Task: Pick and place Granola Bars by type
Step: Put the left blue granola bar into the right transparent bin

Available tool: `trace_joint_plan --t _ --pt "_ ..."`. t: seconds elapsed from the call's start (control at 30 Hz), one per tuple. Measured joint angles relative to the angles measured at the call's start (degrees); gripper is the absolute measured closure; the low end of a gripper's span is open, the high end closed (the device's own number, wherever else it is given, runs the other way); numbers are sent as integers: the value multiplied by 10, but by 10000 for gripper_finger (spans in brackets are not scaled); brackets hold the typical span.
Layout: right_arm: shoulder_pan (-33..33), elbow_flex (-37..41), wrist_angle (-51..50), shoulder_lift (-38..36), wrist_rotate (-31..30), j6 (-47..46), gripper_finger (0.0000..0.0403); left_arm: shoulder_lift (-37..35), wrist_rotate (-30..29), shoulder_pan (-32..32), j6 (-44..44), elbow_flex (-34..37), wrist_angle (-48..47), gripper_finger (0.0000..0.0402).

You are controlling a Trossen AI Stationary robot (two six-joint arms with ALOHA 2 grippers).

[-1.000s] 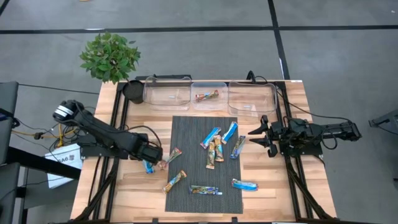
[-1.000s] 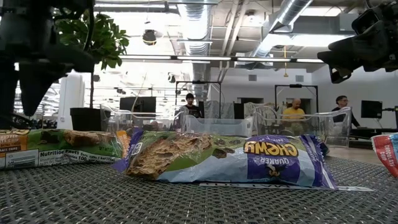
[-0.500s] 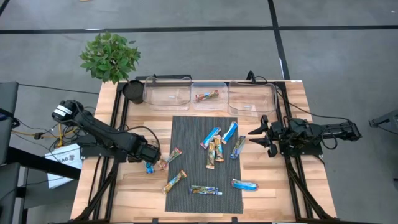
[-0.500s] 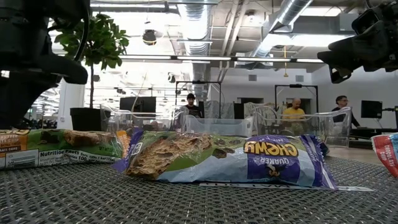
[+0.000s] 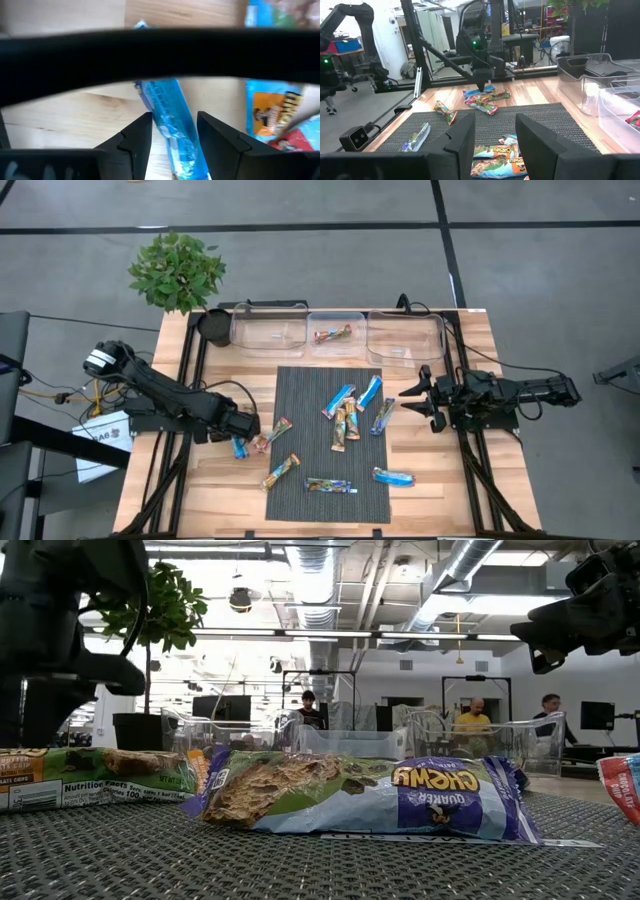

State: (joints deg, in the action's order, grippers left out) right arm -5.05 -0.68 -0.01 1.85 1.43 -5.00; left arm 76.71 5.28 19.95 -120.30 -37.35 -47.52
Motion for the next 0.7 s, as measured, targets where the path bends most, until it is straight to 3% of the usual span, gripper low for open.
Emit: trace_joint_plan --t 0.7 --pt "0 0 0 0 0 0 270 0 15 -5 21 36 25 262"
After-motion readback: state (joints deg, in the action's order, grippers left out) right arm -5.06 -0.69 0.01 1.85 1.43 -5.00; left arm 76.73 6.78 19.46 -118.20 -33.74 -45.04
